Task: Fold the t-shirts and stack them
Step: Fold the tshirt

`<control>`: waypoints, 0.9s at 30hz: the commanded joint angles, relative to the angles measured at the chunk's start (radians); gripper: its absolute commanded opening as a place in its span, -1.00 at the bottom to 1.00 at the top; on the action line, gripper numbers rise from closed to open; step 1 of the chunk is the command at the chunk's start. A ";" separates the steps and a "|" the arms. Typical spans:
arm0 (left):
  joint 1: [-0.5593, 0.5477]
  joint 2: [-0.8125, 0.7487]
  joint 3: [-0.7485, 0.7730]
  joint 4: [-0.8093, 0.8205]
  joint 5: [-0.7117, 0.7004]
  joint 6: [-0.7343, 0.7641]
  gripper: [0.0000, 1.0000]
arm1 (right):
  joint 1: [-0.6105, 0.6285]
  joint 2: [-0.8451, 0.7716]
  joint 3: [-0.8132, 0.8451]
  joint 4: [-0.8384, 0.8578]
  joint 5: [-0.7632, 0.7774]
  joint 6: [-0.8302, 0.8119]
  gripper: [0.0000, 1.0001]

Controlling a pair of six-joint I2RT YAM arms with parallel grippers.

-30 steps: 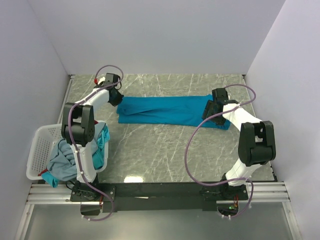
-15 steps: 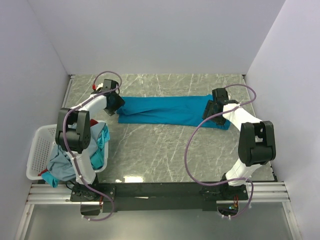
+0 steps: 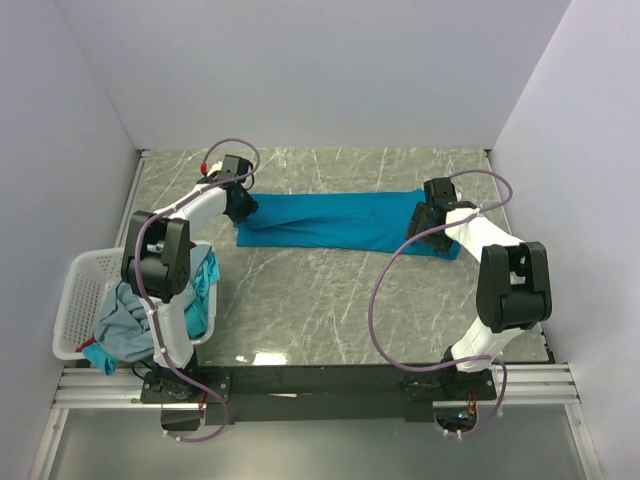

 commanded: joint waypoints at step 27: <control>-0.029 -0.073 -0.018 -0.133 -0.109 -0.031 -0.99 | -0.009 -0.014 0.012 -0.015 0.067 0.012 0.51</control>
